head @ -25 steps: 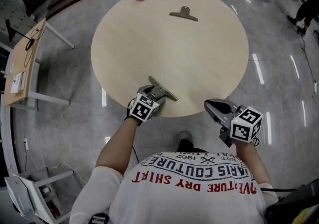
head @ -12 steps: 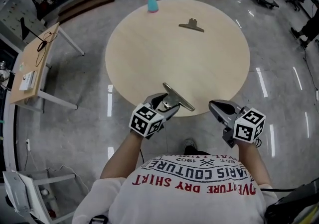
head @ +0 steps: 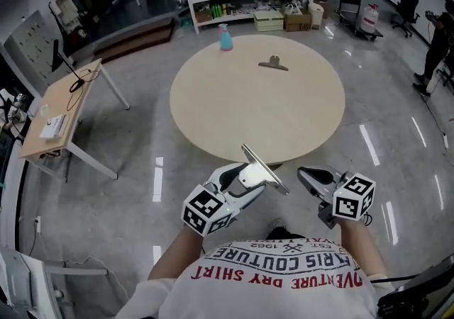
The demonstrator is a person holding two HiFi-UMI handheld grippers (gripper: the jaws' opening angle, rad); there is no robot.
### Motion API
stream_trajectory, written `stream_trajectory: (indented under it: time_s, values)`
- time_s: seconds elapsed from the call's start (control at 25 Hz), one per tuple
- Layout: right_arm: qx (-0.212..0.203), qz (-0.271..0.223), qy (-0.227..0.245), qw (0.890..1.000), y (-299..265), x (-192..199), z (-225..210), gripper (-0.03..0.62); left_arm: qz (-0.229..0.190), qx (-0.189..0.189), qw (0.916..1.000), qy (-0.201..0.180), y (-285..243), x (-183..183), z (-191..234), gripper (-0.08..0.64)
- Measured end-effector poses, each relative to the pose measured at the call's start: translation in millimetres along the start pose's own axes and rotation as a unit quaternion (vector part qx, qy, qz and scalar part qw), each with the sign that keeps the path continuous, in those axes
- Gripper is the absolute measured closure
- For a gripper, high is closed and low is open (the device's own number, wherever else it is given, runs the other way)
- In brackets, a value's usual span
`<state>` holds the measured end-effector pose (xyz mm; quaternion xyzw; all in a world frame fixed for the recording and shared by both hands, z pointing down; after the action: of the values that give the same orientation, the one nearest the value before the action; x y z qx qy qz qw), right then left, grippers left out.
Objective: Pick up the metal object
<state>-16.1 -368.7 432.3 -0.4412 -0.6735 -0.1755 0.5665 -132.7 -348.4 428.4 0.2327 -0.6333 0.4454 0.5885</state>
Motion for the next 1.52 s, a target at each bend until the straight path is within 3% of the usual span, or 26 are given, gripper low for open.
stream_trajectory:
  time_s: [0.44, 0.6, 0.8, 1.0, 1.24, 1.52]
  values:
    - [-0.014, -0.010, 0.035, 0.999, 78, 20, 101, 0.591, -0.012, -0.018, 0.9998, -0.002, 72, 7, -117, 0.279]
    - [-0.010, -0.003, 0.022, 1.000, 133, 60, 124, 0.591, -0.027, -0.011, 0.9992, 0.028, 77, 22, -183, 0.279]
    - [0.005, -0.009, -0.003, 1.000, 214, 108, 156, 0.591, -0.023, -0.003, 0.9995, 0.021, 80, 38, -274, 0.279]
    - [0.009, -0.032, 0.024, 0.999, 278, 109, 192, 0.592, -0.029, 0.003, 0.9996, 0.003, 92, 35, -348, 0.279]
    - [0.000, -0.032, 0.030, 0.999, 317, 126, 221, 0.592, -0.034, -0.002, 0.9994, -0.007, 104, 32, -398, 0.279]
    - [-0.008, -0.039, 0.033, 0.999, 338, 130, 227, 0.592, -0.028, -0.008, 0.9995, -0.011, 103, 32, -423, 0.279]
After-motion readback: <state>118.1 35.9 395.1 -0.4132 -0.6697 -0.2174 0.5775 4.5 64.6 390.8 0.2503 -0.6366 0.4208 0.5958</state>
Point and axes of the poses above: the fingertips, and each gripper's own axes: y backward along the fingers, z to its left, x out of its underside, the point moved 1 cm from there along y, backward along the fingers, and after that the axes turned 8 degrees about x, right-handed, at the moved point
